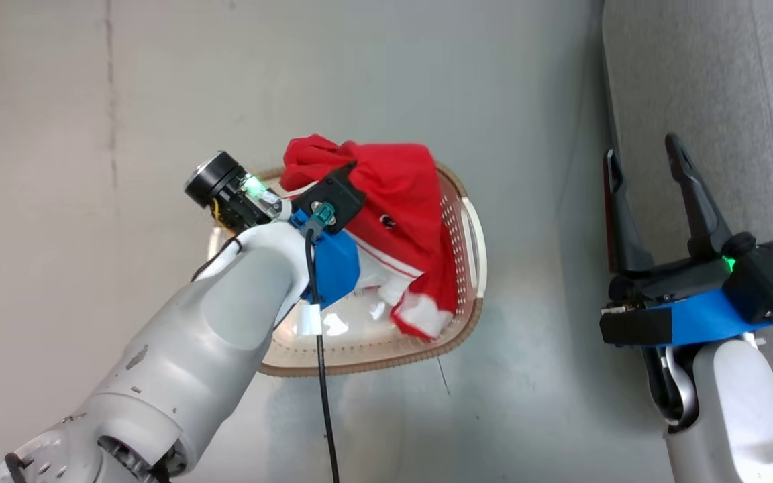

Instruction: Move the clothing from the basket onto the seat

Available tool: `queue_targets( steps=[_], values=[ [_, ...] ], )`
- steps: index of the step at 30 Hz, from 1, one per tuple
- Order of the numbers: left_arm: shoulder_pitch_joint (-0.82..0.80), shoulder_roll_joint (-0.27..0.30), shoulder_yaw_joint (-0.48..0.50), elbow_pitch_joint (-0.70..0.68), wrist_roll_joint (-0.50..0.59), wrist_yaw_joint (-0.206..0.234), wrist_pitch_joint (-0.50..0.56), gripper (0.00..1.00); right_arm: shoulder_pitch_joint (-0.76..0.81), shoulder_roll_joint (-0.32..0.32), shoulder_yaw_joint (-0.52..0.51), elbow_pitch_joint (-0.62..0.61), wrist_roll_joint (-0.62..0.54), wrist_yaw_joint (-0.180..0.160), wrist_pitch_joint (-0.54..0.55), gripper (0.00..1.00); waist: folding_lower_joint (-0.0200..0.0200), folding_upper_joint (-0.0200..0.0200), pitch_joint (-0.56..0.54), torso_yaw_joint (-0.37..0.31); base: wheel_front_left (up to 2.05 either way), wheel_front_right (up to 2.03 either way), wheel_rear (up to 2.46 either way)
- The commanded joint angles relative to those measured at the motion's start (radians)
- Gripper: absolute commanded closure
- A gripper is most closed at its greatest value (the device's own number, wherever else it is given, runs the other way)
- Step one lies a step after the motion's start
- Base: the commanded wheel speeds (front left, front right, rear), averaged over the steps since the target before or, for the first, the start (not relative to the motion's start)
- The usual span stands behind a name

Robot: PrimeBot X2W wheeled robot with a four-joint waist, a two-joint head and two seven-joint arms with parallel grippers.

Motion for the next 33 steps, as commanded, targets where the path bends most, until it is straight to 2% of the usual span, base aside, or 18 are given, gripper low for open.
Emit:
queue_targets(
  steps=[1, 8, 17, 25, 33],
  values=[
    [0.005, 0.002, 0.011, -0.025, -0.003, 0.008, -0.006, 1.0, 0.014, -0.003, -0.002, 0.003, -0.008, 0.0, -0.003, 0.0, 0.0001, -0.0001, -0.056, 0.027, 0.0, 0.0, 0.0],
    [0.055, 0.051, 0.117, -0.219, -0.021, 0.037, -0.006, 1.0, 0.067, -0.003, -0.001, 0.027, 0.002, 0.0, -0.003, 0.0, 0.0001, -0.0001, -0.171, 0.036, 0.0, 0.0, 0.0],
    [0.127, 0.075, 0.237, -0.397, -0.016, 0.055, -0.006, 1.0, 0.126, -0.003, -0.004, 0.045, 0.021, 0.0, -0.003, 0.0, 0.0001, -0.0001, -0.278, 0.032, 0.0, 0.0, 0.0],
    [0.201, 0.073, 0.296, -0.492, 0.002, 0.056, -0.007, 1.0, 0.184, -0.003, -0.012, 0.059, 0.031, 0.0, -0.003, 0.0, 0.0001, -0.0001, -0.357, 0.036, 0.0, 0.0, 0.0],
    [0.236, 0.075, 0.309, -0.518, 0.02, 0.046, -0.007, 1.0, 0.216, -0.003, -0.013, 0.069, 0.044, 0.0, -0.003, 0.0, 0.0001, -0.0001, -0.413, 0.047, 0.0, 0.0, 0.0]
  ],
)
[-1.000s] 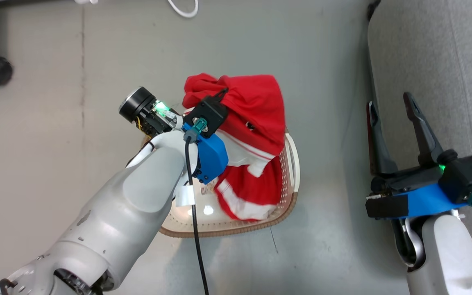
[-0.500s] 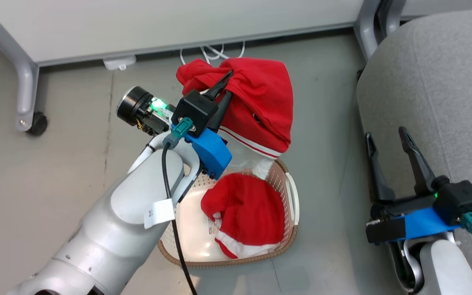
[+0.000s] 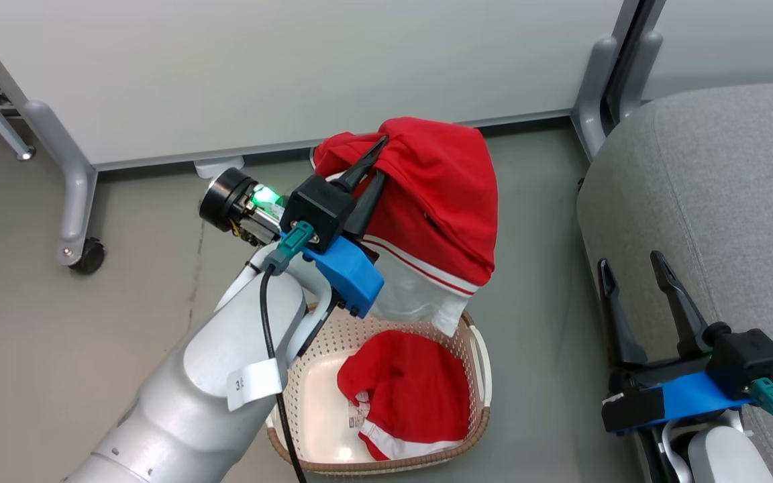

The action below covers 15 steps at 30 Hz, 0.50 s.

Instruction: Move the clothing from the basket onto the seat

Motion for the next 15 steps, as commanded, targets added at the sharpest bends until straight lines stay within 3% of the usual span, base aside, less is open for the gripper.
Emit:
queue_targets(
  steps=[1, 15],
  values=[
    [0.017, 0.001, 0.006, -0.005, 0.008, -0.003, -0.005, 1.0, 0.019, -0.003, 0.002, 0.003, 0.008, 0.0, -0.003, 0.0, 0.0002, -0.0001, -0.019, 0.006, 0.0, 0.0, 0.0],
    [0.026, -0.005, 0.013, 0.002, 0.018, -0.01, -0.005, 1.0, -0.005, -0.003, 0.051, -0.015, -0.011, 0.0, -0.003, 0.0, 0.0002, -0.0001, -0.046, 0.017, 0.0, 0.0, 0.0]
  ],
)
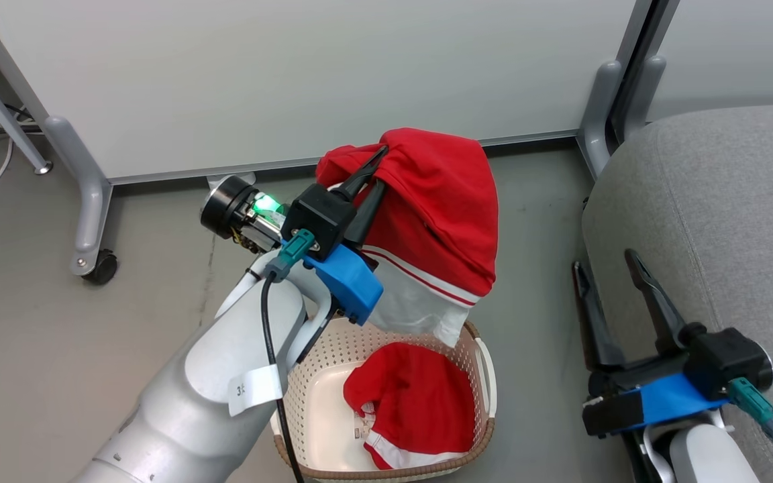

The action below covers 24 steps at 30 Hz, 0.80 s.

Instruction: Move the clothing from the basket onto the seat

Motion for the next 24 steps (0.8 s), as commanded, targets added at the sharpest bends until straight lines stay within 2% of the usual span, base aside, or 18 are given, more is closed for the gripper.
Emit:
queue_targets(
  steps=[1, 7, 15, 24],
  values=[
    [0.003, -0.002, 0.003, 0.001, 0.002, 0.0, -0.005, 1.0, -0.019, -0.003, 0.011, -0.01, -0.007, 0.0, -0.003, 0.0, 0.0001, -0.0001, 0.002, 0.002, 0.0, 0.0, 0.0],
    [-0.014, -0.006, 0.004, 0.002, 0.009, -0.004, -0.005, 1.0, -0.096, -0.003, 0.102, -0.028, -0.04, 0.0, -0.003, 0.0, 0.0001, -0.0001, 0.015, 0.006, 0.0, 0.0, 0.0],
    [-0.035, -0.021, 0.0, -0.008, 0.022, -0.009, -0.005, 1.0, -0.242, -0.015, 0.244, 0.017, -0.057, 0.0, -0.002, 0.0, 0.0001, -0.0001, 0.036, 0.019, 0.0, 0.0, 0.0],
    [-0.054, -0.044, -0.013, -0.023, 0.036, -0.014, -0.005, 1.0, -0.38, -0.045, 0.333, 0.171, -0.141, 0.0, -0.002, 0.0, 0.0001, -0.0001, 0.063, 0.041, 0.0, 0.0, 0.0]
  ],
)
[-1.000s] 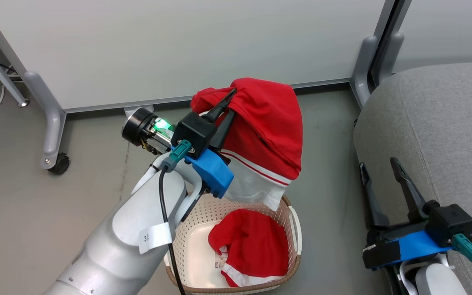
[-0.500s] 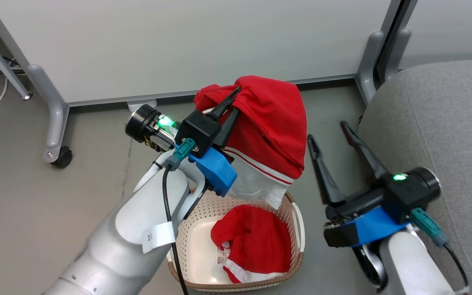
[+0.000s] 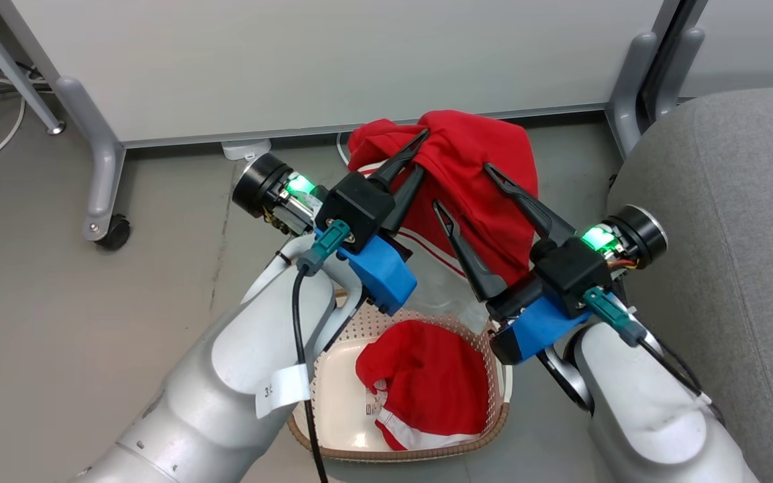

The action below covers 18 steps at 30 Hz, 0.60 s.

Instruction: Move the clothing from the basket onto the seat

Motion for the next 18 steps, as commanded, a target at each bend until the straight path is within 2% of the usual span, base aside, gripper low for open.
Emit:
queue_targets(
  steps=[1, 10, 11, 12, 18],
  values=[
    [-0.018, -0.004, -0.001, -0.009, 0.005, -0.003, -0.005, 1.0, -0.031, -0.008, 0.01, 0.038, -0.027, 0.0, 0.0, 0.0, 0.0, -0.0001, 0.005, 0.006, 0.0, 0.0, 0.0],
    [-0.013, -0.023, -0.018, -0.033, 0.002, -0.013, -0.005, 1.0, -0.111, 0.013, -0.024, 0.191, -0.127, 0.0, 0.0, 0.0, 0.0, -0.0001, 0.017, 0.021, 0.0, 0.0, 0.0],
    [-0.013, -0.024, -0.02, -0.033, 0.004, -0.014, -0.005, 1.0, -0.113, 0.017, -0.031, 0.208, -0.126, 0.0, 0.0, 0.57, 0.0, -0.0001, 0.016, 0.022, 0.0, 0.0, 0.0],
    [-0.012, -0.025, -0.021, -0.032, 0.004, -0.015, -0.005, 1.0, -0.121, 0.02, -0.035, 0.22, -0.13, 0.0, 0.0, 1.0, 0.0, -0.0001, 0.015, 0.022, 0.0, 0.0, 0.0],
    [-0.014, -0.028, -0.021, -0.026, 0.011, -0.013, -0.005, 1.0, -0.132, 0.035, -0.038, 0.247, -0.102, 0.0, 0.0, 1.0, 0.0, -0.0001, 0.012, 0.02, 0.0, 0.0, 0.0]
  ],
)
